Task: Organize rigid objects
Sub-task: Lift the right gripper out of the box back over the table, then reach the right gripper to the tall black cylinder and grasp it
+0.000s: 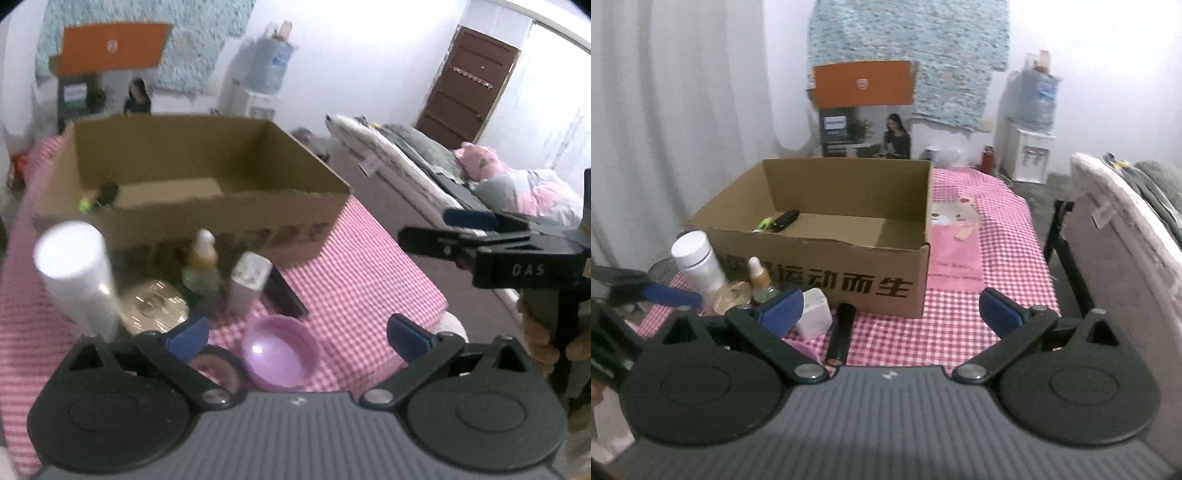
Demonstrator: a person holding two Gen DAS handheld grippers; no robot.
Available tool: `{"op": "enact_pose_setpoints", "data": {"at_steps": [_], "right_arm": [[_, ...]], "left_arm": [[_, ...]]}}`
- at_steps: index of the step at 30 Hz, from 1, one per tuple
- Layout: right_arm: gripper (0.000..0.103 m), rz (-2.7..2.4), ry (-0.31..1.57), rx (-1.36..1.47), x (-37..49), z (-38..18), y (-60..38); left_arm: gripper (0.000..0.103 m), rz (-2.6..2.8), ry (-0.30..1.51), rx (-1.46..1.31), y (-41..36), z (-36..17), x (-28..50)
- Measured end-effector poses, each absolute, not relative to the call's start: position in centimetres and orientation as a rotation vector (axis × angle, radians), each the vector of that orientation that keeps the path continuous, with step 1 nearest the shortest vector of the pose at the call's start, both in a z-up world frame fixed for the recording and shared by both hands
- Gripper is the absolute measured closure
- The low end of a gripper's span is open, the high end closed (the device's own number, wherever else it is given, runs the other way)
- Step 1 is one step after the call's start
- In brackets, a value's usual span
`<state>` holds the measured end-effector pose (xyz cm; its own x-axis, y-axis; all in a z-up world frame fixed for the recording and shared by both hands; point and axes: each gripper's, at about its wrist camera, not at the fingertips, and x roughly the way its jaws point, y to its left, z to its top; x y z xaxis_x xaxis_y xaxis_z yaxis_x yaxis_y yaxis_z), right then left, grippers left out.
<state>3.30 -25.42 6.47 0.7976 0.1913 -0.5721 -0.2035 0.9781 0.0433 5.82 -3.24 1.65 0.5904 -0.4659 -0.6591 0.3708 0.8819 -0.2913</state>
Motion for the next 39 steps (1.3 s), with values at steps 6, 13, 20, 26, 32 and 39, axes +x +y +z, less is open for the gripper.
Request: {"op": "enact_pose_setpoints", "data": {"at_steps": [6, 13, 20, 26, 32, 39], "right_arm": [[0.001, 0.287, 0.699, 0.062, 6.4, 4.0, -25.0], [0.007, 0.345, 0.812, 0.101, 10.8, 0.2, -23.5], [0.057, 0.439, 0.942, 0.085, 14.1, -1.9, -21.1], [0.084, 0.463, 1.032, 0.121, 16.2, -3.8, -20.4], [0.086, 0.424, 1.069, 0.275, 15.9, -4.5, -23.2], [0.086, 0.367, 1.088, 0.423, 12.9, -5.3, -26.9]], "left_arm": [[0.000, -0.494, 0.825, -0.013, -6.1, -0.5, 6.7], [0.001, -0.467, 0.768, 0.153, -8.9, -1.9, 7.0], [0.011, -0.488, 0.761, 0.193, -10.3, -2.9, 6.9], [0.024, -0.506, 0.751, 0.223, -10.9, -3.0, 6.7], [0.031, -0.535, 0.763, 0.224, -11.8, -3.2, 6.7], [0.040, -0.582, 0.802, 0.222, -13.4, -3.8, 7.1]]}}
